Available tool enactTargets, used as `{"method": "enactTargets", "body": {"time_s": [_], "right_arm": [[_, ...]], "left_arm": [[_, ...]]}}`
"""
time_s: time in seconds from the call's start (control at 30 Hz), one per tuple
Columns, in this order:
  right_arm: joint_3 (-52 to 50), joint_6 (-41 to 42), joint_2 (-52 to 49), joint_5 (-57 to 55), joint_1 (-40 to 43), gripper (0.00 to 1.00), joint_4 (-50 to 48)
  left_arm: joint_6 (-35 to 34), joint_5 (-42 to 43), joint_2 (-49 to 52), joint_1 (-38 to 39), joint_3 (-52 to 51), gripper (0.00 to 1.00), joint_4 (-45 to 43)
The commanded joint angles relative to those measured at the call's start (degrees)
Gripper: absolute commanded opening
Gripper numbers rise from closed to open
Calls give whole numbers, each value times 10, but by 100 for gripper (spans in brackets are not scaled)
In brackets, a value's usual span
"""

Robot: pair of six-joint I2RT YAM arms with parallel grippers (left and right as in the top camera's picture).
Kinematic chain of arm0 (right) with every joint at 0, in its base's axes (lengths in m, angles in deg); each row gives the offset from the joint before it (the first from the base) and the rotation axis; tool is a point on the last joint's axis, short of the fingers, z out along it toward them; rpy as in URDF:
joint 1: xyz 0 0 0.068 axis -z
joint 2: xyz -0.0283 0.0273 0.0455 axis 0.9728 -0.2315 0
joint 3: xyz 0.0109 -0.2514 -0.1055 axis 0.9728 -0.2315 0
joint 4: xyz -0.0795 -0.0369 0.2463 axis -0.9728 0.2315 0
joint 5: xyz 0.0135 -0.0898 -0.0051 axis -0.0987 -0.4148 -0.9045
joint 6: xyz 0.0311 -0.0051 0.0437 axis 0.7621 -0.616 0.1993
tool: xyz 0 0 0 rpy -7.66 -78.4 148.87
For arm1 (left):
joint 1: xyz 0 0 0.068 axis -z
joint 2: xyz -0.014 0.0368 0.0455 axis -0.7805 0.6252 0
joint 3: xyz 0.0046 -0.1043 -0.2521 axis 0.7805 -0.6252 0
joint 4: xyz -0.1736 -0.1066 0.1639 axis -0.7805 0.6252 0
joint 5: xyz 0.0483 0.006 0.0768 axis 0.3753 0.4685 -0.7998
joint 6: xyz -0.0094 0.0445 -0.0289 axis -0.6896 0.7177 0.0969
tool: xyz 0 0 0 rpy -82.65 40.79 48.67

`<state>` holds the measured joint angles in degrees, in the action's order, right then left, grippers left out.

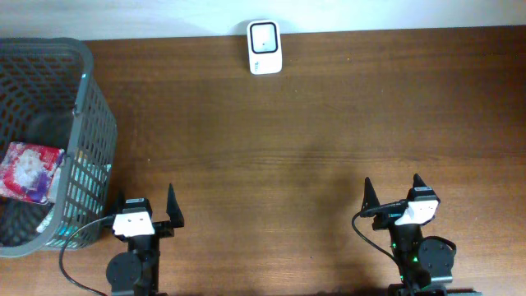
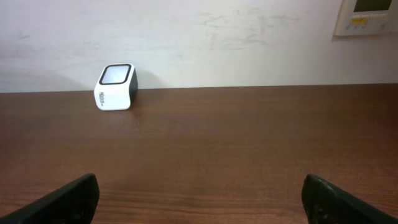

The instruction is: Scan the item barcode

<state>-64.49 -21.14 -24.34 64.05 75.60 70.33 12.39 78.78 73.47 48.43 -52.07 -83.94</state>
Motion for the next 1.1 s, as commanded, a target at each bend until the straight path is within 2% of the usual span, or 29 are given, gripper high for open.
{"method": "enactTargets", "body": {"time_s": [0.0, 0.57, 0.6, 0.67, 0.7, 0.77, 0.8, 0.83, 0.9, 0.97, 1.0, 1.07], "right_arm": [[-3, 2, 6, -2, -5, 99, 3], [-3, 2, 6, -2, -5, 99, 3], [-3, 2, 6, -2, -5, 99, 3], [-3, 2, 6, -2, -5, 99, 3], [-3, 2, 6, -2, -5, 99, 3], [-3, 2, 6, -2, -5, 99, 3], [-3, 2, 6, -2, -5, 99, 3], [-3, 2, 6, -2, -5, 99, 3], [-3, 2, 6, -2, -5, 99, 3], [-3, 2, 6, -2, -5, 99, 3], [-3, 2, 6, -2, -5, 99, 3], [-3, 2, 6, -2, -5, 99, 3]], "left_arm": [[-6, 6, -5, -3, -4, 99, -1], [-6, 10, -5, -3, -4, 99, -17], [-6, 70, -5, -2, -4, 99, -31], [-6, 201, -5, -2, -4, 99, -108], [-6, 237, -5, -2, -4, 99, -193], [-6, 236, -5, -3, -4, 99, -388], [-6, 233, -5, -3, -3, 99, -436], [-5, 191, -2, -3, 26, 99, -464], [23, 149, 33, -3, 120, 99, -391], [99, 157, 167, -3, 346, 99, -141], [109, 242, 268, -3, 476, 99, -27], [130, 230, 348, -3, 564, 99, 45]]}}
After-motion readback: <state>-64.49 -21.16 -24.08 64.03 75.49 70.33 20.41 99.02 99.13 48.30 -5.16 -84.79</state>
